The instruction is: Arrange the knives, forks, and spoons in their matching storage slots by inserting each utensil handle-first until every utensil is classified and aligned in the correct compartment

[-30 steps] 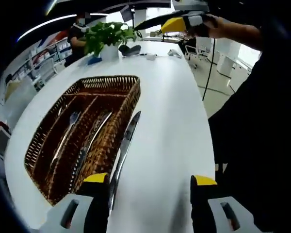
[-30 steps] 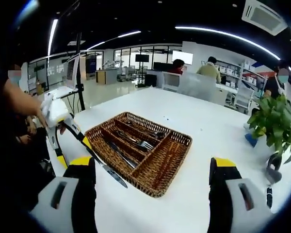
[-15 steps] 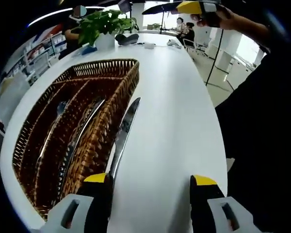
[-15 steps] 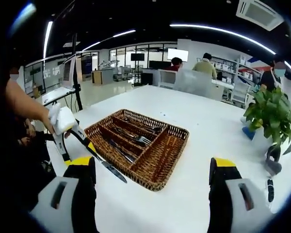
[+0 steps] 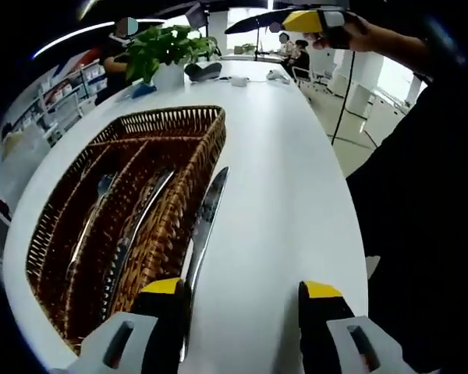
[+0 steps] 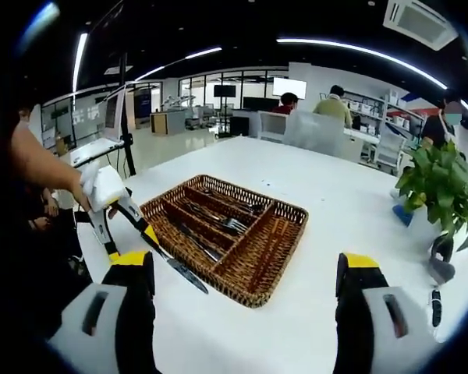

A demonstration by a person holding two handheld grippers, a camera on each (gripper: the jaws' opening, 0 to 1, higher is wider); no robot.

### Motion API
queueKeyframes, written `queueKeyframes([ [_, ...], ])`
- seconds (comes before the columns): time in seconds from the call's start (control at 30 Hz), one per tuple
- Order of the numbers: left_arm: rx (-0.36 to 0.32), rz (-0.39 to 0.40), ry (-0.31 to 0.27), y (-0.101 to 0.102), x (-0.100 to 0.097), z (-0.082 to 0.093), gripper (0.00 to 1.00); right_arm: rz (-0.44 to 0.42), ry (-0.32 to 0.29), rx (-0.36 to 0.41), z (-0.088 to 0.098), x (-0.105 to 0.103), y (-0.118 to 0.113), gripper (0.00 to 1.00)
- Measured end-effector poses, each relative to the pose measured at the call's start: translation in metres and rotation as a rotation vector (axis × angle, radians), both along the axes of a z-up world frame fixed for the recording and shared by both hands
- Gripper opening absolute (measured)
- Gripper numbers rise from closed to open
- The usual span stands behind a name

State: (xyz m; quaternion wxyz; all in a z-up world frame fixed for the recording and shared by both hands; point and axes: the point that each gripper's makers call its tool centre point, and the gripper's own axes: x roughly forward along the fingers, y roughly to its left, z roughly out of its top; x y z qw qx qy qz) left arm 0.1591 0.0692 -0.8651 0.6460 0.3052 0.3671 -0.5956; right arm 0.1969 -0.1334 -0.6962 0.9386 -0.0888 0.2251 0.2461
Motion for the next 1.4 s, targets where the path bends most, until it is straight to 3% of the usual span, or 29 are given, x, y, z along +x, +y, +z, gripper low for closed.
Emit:
queueKeyframes([
  [0.07,0.013,-0.005,0.031,-0.001,-0.005,-0.006,0.67,0.000,0.000,0.003,0.001,0.000,0.001,0.99],
  [0.1,-0.026,-0.033,0.004,-0.008,-0.004,-0.002,0.68,0.000,-0.002,0.002,0.001,-0.001,0.001,0.99],
  [0.13,0.006,-0.014,0.015,-0.005,-0.004,-0.003,0.68,0.000,-0.002,0.002,0.001,-0.001,0.001,0.99],
  [0.27,0.025,-0.018,0.030,-0.004,-0.009,-0.009,0.75,-0.004,0.002,0.002,-0.001,-0.002,-0.001,0.98],
  [0.3,-0.005,-0.056,-0.010,-0.010,-0.007,-0.008,0.75,-0.004,0.004,0.003,-0.001,-0.002,-0.001,0.98],
  [0.33,0.027,-0.040,0.008,-0.004,-0.008,-0.009,0.74,-0.005,0.003,0.002,-0.002,-0.002,-0.001,0.98],
  [0.4,0.026,-0.026,0.025,-0.003,-0.008,-0.006,0.67,-0.006,0.004,0.002,-0.002,-0.002,-0.002,0.98],
  [0.5,0.044,-0.047,0.016,0.003,-0.006,-0.005,0.47,-0.007,0.006,0.005,-0.003,-0.002,-0.002,0.98],
  [0.7,0.092,-0.089,-0.006,0.014,-0.003,-0.006,0.20,0.001,0.008,0.004,-0.003,-0.001,0.000,0.98],
  [0.87,0.116,-0.097,-0.029,0.016,0.000,-0.007,0.11,0.029,0.011,-0.009,-0.004,-0.001,0.006,0.97],
  [0.97,0.125,-0.109,-0.065,0.015,0.003,-0.006,0.08,0.075,0.014,-0.022,-0.005,-0.003,0.013,0.96],
  [1.17,0.122,-0.125,-0.080,0.015,0.002,-0.005,0.06,0.232,0.044,-0.115,-0.016,-0.014,0.038,0.93],
  [1.23,0.125,-0.160,-0.101,0.015,0.001,-0.005,0.06,0.300,0.062,-0.131,-0.022,-0.020,0.048,0.86],
  [1.33,0.116,-0.158,-0.087,0.013,-0.002,-0.005,0.06,0.430,0.134,-0.159,-0.039,-0.036,0.065,0.69],
  [1.4,0.114,-0.158,-0.088,0.013,-0.002,-0.005,0.06,0.527,0.172,-0.244,-0.061,-0.045,0.075,0.63],
])
